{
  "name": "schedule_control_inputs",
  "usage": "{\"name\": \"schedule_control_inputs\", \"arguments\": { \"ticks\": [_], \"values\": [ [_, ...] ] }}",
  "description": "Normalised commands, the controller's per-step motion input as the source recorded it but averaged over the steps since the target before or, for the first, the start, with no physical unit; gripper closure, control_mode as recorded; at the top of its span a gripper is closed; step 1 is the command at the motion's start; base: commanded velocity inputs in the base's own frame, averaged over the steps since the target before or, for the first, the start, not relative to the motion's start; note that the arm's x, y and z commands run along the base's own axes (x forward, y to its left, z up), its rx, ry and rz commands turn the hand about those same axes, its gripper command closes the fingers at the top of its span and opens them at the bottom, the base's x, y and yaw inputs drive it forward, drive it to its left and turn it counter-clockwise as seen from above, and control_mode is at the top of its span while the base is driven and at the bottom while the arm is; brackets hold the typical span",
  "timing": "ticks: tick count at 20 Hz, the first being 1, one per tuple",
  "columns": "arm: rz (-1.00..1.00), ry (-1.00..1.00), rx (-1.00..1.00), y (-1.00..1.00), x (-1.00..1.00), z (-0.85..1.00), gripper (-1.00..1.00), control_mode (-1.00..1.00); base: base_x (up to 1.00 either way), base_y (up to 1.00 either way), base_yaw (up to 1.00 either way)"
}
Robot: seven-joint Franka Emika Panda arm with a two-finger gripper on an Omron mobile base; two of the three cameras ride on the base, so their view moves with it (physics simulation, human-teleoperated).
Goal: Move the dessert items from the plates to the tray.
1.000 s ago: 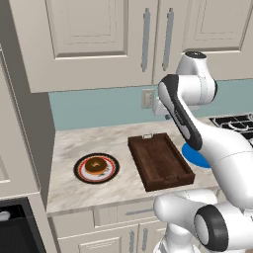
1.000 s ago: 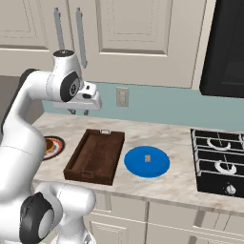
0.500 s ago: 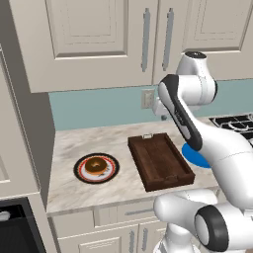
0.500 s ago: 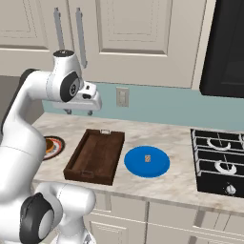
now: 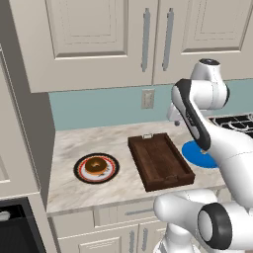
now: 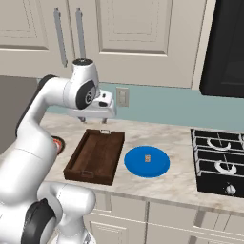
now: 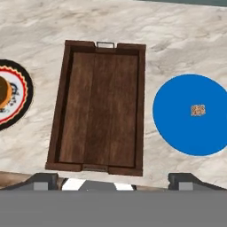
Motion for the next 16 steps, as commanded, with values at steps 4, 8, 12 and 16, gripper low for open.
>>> {"name": "schedule_control_inputs", "arguments": {
  "ticks": [4, 8, 12, 16],
  "values": [
    [0.02, 0.17, 0.0, -0.7, -0.01, -0.29, -1.0, -1.0, 0.0, 0.0, 0.0],
    [0.02, 0.17, 0.0, -0.57, 0.0, -0.31, -1.0, -1.0, 0.0, 0.0, 0.0],
    [0.01, 0.14, 0.0, -0.49, 0.02, -0.33, -1.0, -1.0, 0.0, 0.0, 0.0],
    [0.03, 0.09, 0.0, -0.52, 0.08, -0.39, -1.0, -1.0, 0.0, 0.0, 0.0]
  ]
}}
